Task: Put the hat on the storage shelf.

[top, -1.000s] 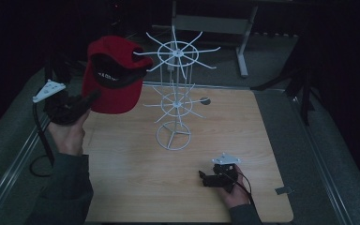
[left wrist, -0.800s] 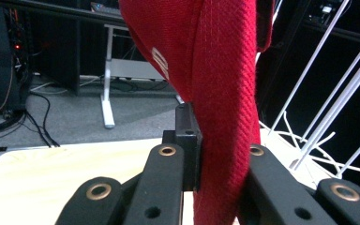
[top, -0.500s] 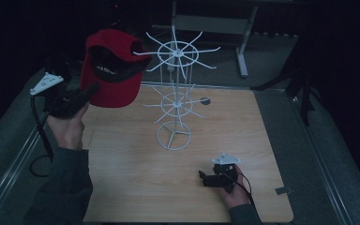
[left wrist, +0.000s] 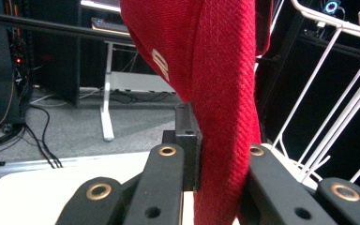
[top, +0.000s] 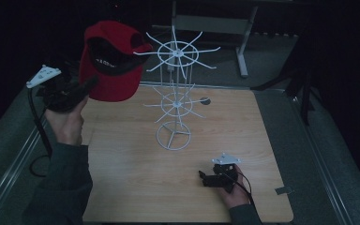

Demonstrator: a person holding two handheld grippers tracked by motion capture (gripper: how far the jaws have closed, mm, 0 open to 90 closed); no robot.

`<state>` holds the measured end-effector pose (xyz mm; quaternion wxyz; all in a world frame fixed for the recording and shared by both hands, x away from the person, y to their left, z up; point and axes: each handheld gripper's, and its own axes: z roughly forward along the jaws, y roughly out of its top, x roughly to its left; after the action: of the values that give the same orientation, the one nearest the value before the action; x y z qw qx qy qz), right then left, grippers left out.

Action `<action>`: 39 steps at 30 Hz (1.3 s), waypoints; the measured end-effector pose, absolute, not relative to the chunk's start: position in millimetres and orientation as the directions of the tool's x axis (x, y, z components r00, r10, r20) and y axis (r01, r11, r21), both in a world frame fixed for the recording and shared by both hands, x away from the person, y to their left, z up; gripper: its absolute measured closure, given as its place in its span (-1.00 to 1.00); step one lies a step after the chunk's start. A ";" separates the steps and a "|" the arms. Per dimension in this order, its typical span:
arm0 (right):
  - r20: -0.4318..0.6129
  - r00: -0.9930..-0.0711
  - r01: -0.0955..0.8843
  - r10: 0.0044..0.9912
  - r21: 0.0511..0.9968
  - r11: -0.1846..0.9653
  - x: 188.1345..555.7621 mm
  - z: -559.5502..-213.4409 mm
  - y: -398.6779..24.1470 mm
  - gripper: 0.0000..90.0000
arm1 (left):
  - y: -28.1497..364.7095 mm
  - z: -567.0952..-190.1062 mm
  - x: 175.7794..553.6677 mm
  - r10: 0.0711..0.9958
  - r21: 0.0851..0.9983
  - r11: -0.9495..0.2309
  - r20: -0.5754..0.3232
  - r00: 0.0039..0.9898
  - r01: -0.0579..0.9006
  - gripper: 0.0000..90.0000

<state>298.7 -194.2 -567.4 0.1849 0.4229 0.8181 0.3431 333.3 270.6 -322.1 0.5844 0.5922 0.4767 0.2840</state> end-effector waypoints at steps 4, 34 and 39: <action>-0.013 -0.574 0.565 0.818 0.717 0.408 298.7 -567.4 -194.3 -0.74 | 270.4 -319.4 334.3 0.894 0.966 0.138 -0.217 0.392 0.221 0.90; -0.012 -0.574 0.565 0.819 0.718 0.407 298.7 -567.4 -194.2 -0.74 | 265.3 -303.0 339.2 0.875 0.972 0.172 -0.226 0.428 0.162 0.90; -0.012 -0.574 0.565 0.819 0.717 0.407 298.6 -567.4 -194.3 -0.74 | 264.6 -302.5 340.4 0.872 0.967 0.201 -0.250 0.420 0.157 0.90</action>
<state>298.6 -194.3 -567.4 0.1847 0.4229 0.8182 0.3429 340.4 264.6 -302.5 0.6262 0.5640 0.4564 0.2855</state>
